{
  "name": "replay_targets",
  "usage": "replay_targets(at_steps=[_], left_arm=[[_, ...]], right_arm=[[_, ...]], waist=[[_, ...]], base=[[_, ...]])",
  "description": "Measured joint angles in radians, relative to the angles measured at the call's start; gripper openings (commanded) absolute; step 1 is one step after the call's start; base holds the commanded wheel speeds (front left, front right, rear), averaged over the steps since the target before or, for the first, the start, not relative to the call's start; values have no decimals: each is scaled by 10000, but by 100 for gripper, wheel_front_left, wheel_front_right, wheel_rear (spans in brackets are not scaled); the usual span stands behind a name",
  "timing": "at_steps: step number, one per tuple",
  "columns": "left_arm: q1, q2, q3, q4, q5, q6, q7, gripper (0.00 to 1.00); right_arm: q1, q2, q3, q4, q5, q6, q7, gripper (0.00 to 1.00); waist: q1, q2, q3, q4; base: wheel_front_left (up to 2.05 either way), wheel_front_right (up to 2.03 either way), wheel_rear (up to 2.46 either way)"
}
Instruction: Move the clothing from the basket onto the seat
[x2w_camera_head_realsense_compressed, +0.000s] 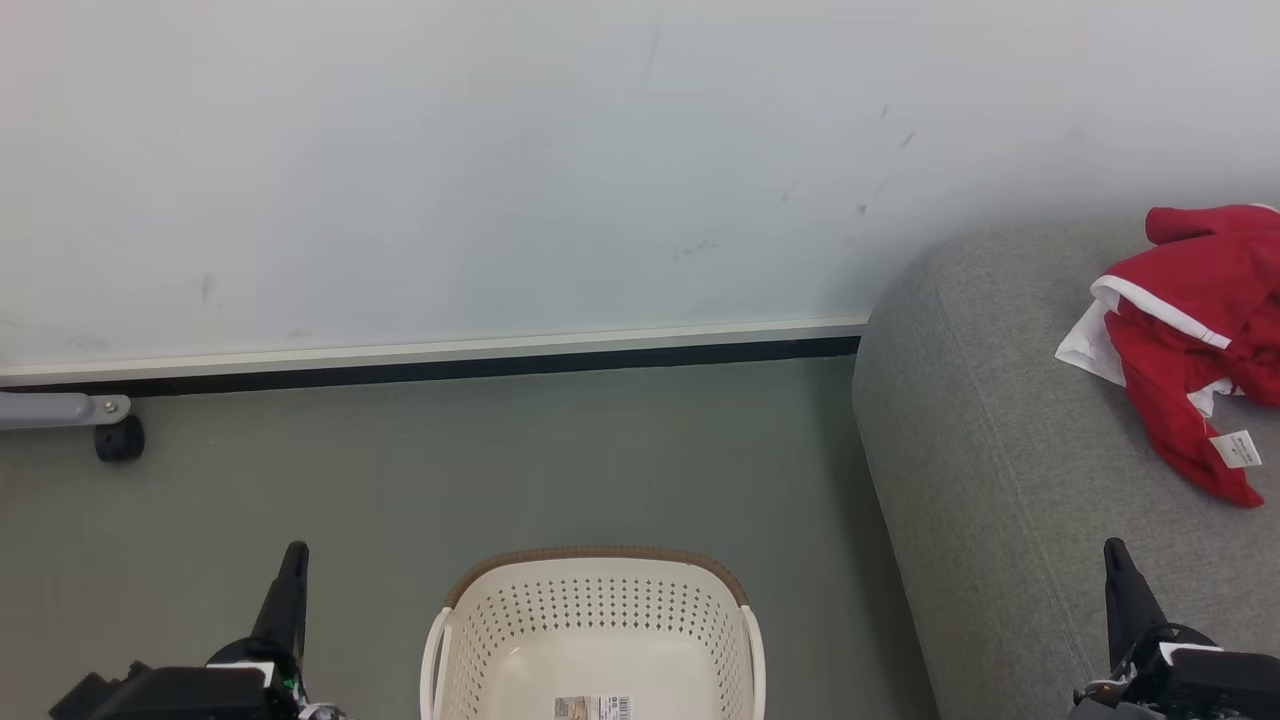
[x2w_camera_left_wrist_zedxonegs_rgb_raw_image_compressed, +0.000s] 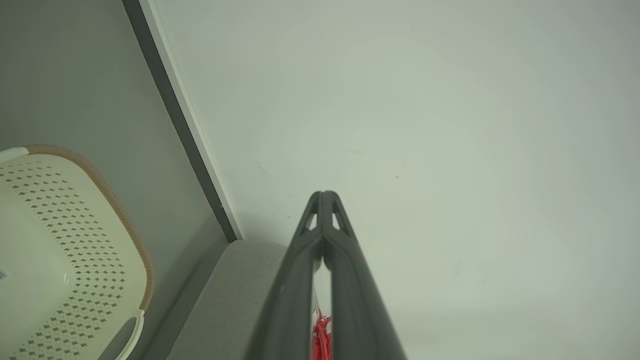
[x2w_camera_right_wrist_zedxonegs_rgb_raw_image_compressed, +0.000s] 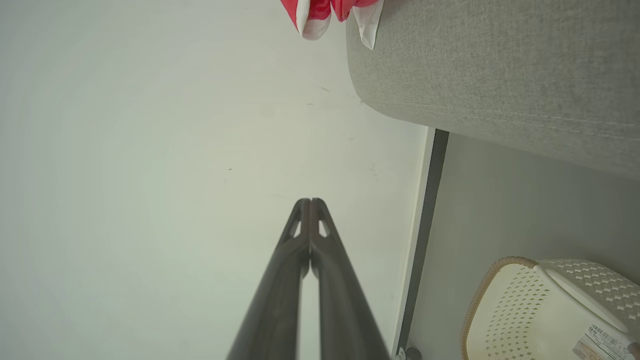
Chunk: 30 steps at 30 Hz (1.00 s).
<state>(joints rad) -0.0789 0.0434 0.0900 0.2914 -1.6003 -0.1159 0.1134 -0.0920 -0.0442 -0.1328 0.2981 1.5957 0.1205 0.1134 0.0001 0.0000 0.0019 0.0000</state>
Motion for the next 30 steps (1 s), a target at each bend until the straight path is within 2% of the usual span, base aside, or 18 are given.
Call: replay_targets(at_steps=[30], left_arm=[[-1,-4,2,12,-4,-75,0,0]], right_arm=[[1,0,0,4,0,0,0,0]], waist=[[0,0,-1,0]], base=[[0,0,0]])
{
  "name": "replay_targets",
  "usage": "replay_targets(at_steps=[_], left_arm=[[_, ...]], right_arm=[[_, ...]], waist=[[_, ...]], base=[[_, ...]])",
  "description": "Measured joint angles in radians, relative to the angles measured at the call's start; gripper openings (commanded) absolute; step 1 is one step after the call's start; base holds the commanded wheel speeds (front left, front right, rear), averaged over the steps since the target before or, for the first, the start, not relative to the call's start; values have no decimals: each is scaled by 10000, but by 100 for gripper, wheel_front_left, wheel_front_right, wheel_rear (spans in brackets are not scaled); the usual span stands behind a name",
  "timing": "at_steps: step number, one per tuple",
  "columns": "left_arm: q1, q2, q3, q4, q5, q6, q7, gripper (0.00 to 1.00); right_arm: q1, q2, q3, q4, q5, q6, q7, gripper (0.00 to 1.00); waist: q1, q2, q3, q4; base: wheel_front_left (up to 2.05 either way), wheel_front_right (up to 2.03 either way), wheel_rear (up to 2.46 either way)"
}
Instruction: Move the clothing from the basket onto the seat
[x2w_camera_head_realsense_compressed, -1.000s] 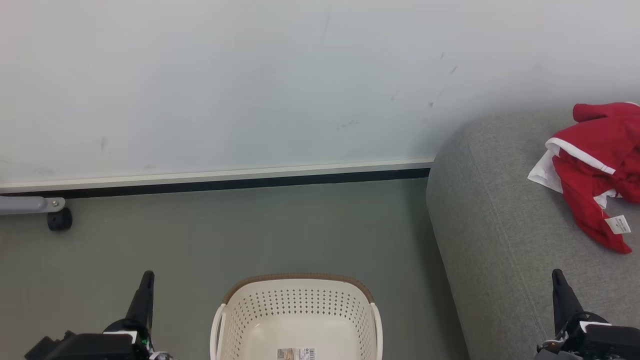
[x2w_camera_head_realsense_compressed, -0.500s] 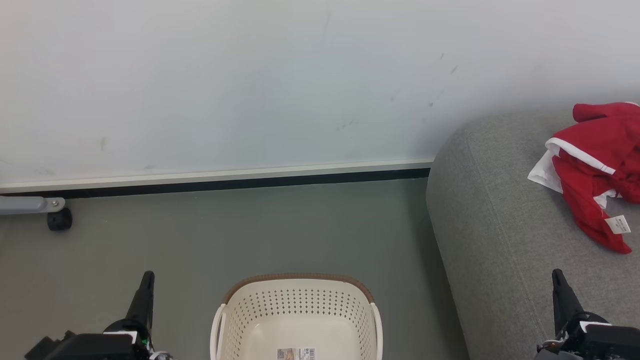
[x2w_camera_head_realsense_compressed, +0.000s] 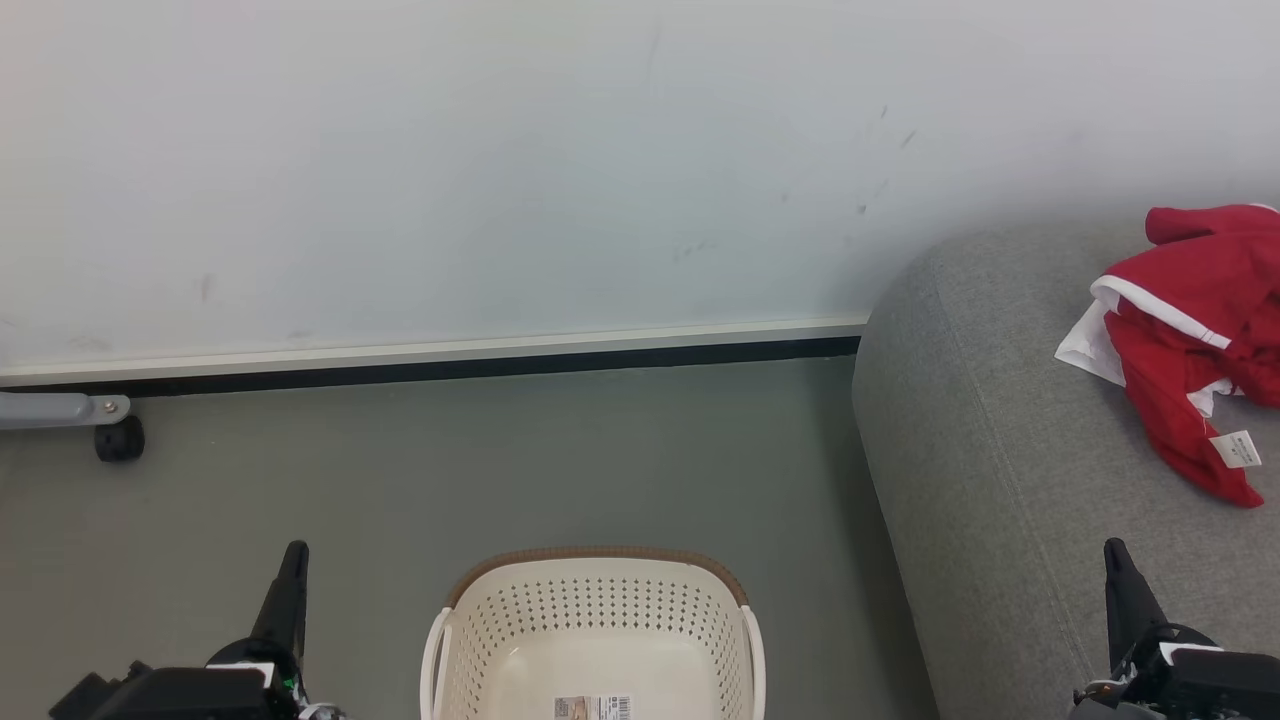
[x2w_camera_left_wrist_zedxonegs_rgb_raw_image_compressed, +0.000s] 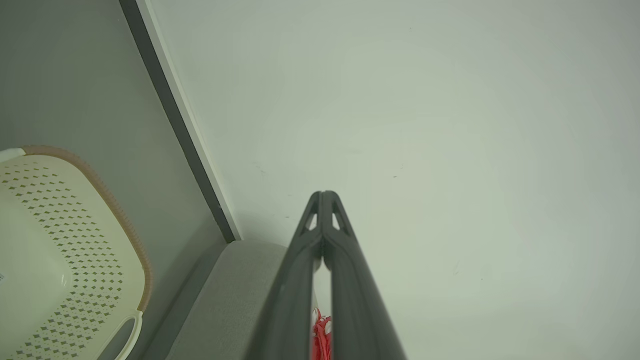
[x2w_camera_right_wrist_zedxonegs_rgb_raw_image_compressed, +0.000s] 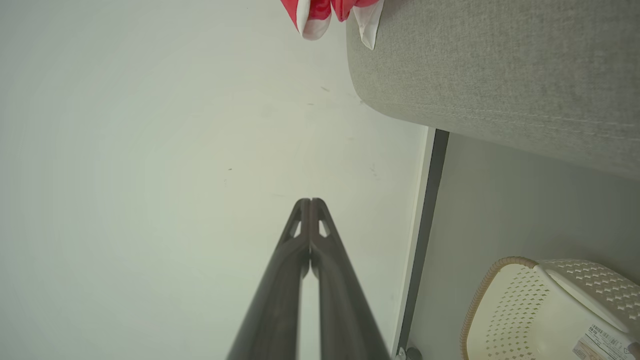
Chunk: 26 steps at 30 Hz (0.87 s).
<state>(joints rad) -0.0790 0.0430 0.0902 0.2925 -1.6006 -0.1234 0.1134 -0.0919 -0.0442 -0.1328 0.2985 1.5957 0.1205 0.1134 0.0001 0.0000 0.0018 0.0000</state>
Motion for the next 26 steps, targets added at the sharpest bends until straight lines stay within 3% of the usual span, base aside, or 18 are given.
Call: replay_targets(at_steps=[26], left_arm=[[0,0,0,8,0,0,0,0]], right_arm=[[0,0,0,0,2,0,0,0]], waist=[[0,0,0,0]], base=[[0,0,0]])
